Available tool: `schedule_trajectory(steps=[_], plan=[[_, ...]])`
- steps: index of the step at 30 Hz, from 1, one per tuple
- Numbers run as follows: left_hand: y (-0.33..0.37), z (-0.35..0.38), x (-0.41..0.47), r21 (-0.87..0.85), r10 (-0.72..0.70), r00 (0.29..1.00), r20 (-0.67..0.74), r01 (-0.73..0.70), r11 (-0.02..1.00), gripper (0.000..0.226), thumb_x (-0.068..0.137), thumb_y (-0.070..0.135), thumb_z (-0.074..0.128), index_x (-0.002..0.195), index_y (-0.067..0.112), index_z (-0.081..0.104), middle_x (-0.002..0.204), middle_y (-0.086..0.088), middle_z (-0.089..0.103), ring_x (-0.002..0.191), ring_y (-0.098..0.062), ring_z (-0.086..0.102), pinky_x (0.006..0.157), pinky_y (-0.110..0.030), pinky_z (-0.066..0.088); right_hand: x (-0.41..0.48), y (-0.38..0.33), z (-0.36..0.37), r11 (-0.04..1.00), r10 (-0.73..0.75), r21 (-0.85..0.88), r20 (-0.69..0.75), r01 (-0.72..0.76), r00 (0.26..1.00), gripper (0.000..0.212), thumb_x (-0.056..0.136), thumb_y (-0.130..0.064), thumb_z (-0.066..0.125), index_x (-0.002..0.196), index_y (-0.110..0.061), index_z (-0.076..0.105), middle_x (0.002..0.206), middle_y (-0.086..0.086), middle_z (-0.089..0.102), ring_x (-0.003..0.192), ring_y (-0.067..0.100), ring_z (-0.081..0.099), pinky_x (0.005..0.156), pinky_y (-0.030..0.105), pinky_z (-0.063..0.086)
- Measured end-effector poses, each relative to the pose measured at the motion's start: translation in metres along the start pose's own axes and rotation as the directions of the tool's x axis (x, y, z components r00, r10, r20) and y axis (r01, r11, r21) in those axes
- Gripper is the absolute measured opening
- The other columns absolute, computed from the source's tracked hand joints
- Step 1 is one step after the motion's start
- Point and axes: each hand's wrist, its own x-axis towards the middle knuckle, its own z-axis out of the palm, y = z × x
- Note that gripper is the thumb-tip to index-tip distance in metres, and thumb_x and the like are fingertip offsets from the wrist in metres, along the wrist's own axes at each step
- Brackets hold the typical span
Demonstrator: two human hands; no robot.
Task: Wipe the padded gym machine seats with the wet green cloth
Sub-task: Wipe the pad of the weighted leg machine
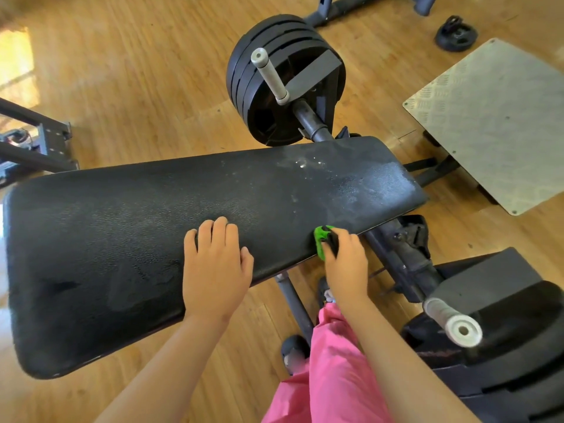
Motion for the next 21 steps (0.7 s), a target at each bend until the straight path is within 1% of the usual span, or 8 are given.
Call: schedule_trajectory(steps=[4, 6, 9, 11, 14, 15, 18, 21], plan=[[-0.003, 0.000, 0.000, -0.117, -0.067, 0.998, -0.005, 0.066, 0.991, 0.027, 0.086, 0.026, 0.061, 0.108, 0.010, 0.059, 0.116, -0.007, 0.058, 0.113, -0.029, 0.050, 0.099, -0.044, 0.034, 0.004, -0.002, -0.003, 0.997, -0.036, -0.066, 0.052, 0.039, 0.998, 0.030, 0.095, -0.028, 0.058, 0.124, -0.018, 0.058, 0.110, 0.005, 0.055, 0.104, 0.020, 0.051, 0.073, 0.023, 0.033], [-0.003, -0.001, 0.005, -0.179, -0.105, 0.995, -0.002, 0.103, 0.979, 0.023, 0.083, 0.025, 0.065, 0.102, 0.013, 0.060, 0.109, -0.004, 0.057, 0.108, -0.028, 0.049, 0.096, -0.041, 0.032, 0.020, 0.006, -0.007, 0.989, -0.025, -0.142, 0.027, 0.029, 0.999, 0.029, 0.095, -0.027, 0.059, 0.123, -0.018, 0.059, 0.112, 0.007, 0.052, 0.108, 0.022, 0.047, 0.074, 0.024, 0.033], [0.002, 0.002, 0.025, -0.168, -0.062, 0.998, -0.018, 0.059, 0.984, 0.021, 0.084, 0.026, 0.064, 0.100, 0.013, 0.061, 0.104, -0.004, 0.058, 0.103, -0.028, 0.051, 0.091, -0.040, 0.035, 0.049, 0.021, -0.012, 0.974, 0.035, -0.223, -0.030, -0.041, 0.999, 0.029, 0.095, -0.027, 0.059, 0.120, -0.014, 0.062, 0.113, 0.012, 0.049, 0.109, 0.028, 0.043, 0.079, 0.030, 0.035], [0.009, 0.007, 0.045, -0.181, -0.009, 1.000, -0.020, 0.006, 0.983, 0.024, 0.084, 0.025, 0.063, 0.105, 0.011, 0.061, 0.110, -0.005, 0.059, 0.106, -0.028, 0.052, 0.092, -0.041, 0.036, 0.064, 0.025, -0.014, 0.966, 0.117, -0.228, -0.046, -0.125, 0.992, 0.030, 0.096, -0.027, 0.058, 0.121, -0.012, 0.061, 0.113, 0.016, 0.050, 0.110, 0.031, 0.043, 0.083, 0.034, 0.037], [0.018, 0.019, 0.078, -0.186, 0.059, 0.998, -0.009, -0.060, 0.981, 0.032, 0.085, 0.023, 0.062, 0.113, 0.008, 0.063, 0.124, -0.009, 0.058, 0.117, -0.029, 0.051, 0.097, -0.043, 0.037, 0.064, 0.009, -0.010, 0.967, 0.215, -0.125, -0.060, -0.221, 0.975, 0.030, 0.095, -0.026, 0.059, 0.120, -0.010, 0.063, 0.111, 0.020, 0.055, 0.110, 0.036, 0.047, 0.084, 0.036, 0.036], [0.018, 0.023, 0.086, -0.170, 0.069, 0.998, -0.008, -0.069, 0.983, 0.033, 0.086, 0.023, 0.061, 0.115, 0.007, 0.063, 0.126, -0.010, 0.057, 0.118, -0.029, 0.051, 0.097, -0.044, 0.037, 0.059, -0.001, -0.007, 0.975, 0.198, -0.097, -0.049, -0.202, 0.979, 0.030, 0.094, -0.026, 0.061, 0.119, -0.011, 0.064, 0.109, 0.019, 0.057, 0.108, 0.035, 0.050, 0.082, 0.035, 0.036], [0.017, 0.029, 0.100, -0.120, 0.055, 0.998, -0.005, -0.055, 0.991, 0.034, 0.089, 0.025, 0.053, 0.116, 0.006, 0.062, 0.125, -0.010, 0.057, 0.118, -0.028, 0.050, 0.097, -0.043, 0.037, 0.039, -0.030, 0.007, 0.997, 0.060, -0.050, 0.044, -0.058, 0.997, 0.029, 0.093, -0.025, 0.062, 0.120, -0.015, 0.064, 0.107, 0.012, 0.055, 0.104, 0.028, 0.050, 0.080, 0.030, 0.035], [0.021, 0.027, 0.100, -0.112, 0.024, 1.000, 0.010, -0.022, 0.993, 0.036, 0.090, 0.026, 0.048, 0.119, 0.008, 0.059, 0.126, -0.009, 0.055, 0.120, -0.027, 0.047, 0.100, -0.043, 0.036, 0.045, -0.033, 0.008, 0.998, -0.032, -0.047, 0.113, 0.038, 0.993, 0.026, 0.092, -0.024, 0.063, 0.117, -0.015, 0.064, 0.105, 0.010, 0.055, 0.102, 0.025, 0.050, 0.077, 0.028, 0.033]])
